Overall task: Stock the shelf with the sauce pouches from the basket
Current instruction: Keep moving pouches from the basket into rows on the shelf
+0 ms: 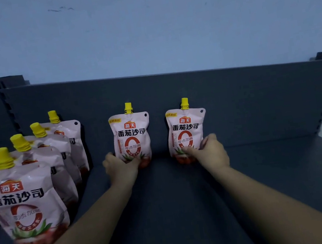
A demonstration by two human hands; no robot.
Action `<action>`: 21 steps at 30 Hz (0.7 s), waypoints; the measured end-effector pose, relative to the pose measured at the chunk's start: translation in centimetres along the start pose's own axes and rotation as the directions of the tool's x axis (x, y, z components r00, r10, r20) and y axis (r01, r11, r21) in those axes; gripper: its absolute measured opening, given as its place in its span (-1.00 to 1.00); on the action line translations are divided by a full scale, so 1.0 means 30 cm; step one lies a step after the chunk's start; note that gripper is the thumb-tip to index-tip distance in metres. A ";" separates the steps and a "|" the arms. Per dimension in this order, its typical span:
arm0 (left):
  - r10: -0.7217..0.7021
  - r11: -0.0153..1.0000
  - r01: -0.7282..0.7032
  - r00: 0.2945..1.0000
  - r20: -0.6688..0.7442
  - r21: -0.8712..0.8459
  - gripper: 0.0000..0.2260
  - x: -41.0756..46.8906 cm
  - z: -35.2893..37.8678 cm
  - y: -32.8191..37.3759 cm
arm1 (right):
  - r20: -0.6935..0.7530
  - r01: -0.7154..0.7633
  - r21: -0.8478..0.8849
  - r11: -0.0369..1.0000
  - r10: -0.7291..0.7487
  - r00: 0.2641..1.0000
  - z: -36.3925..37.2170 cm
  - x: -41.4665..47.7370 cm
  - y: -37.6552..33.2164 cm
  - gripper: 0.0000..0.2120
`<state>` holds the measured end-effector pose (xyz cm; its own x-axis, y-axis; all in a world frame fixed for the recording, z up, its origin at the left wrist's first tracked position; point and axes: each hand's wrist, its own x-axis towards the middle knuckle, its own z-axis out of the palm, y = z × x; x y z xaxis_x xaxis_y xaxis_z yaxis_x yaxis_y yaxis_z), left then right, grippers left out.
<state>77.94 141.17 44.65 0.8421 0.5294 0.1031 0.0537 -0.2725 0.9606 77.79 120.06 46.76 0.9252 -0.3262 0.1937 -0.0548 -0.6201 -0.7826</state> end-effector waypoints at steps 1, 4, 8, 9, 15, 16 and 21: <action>0.000 1.000 0.000 1.000 -0.002 0.016 -0.27 -0.010 -0.003 0.002 | 0.024 0.007 -0.017 1.000 -0.007 1.000 0.007 0.009 0.001 -0.48; -0.006 0.998 0.005 1.000 0.011 0.069 -0.28 -0.039 -0.028 -0.009 | 0.045 0.030 -0.028 0.999 -0.029 0.999 0.023 0.039 0.008 -0.46; -0.043 0.994 0.036 0.997 0.064 0.107 -0.29 -0.084 -0.073 -0.015 | 0.055 0.055 -0.016 0.998 -0.054 0.997 0.011 0.065 0.025 -0.55; -0.047 0.992 0.037 0.996 0.078 0.120 -0.31 -0.098 -0.079 -0.012 | 0.064 0.063 -0.013 0.998 -0.062 0.996 0.005 0.064 0.033 -0.55; -0.056 0.984 0.037 0.993 0.105 0.175 -0.46 -0.240 -0.123 0.021 | 0.203 0.163 0.111 0.980 -0.183 0.962 -0.024 0.009 0.061 -0.62; -0.046 0.984 0.028 0.994 0.098 0.174 -0.55 -0.272 -0.136 0.030 | 0.228 0.200 0.118 0.973 -0.223 0.948 -0.024 -0.007 0.057 -0.65; 0.106 0.971 -0.100 0.994 -0.018 0.215 -0.88 -0.427 -0.308 0.042 | 0.358 0.469 0.267 0.842 -0.538 0.763 0.013 -0.157 -0.066 -0.64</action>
<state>62.25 141.47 46.94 0.8330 0.5121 0.2093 0.0837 -0.4906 0.8674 73.69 123.12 47.18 0.8698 0.3402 0.3574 0.4879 -0.4845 -0.7261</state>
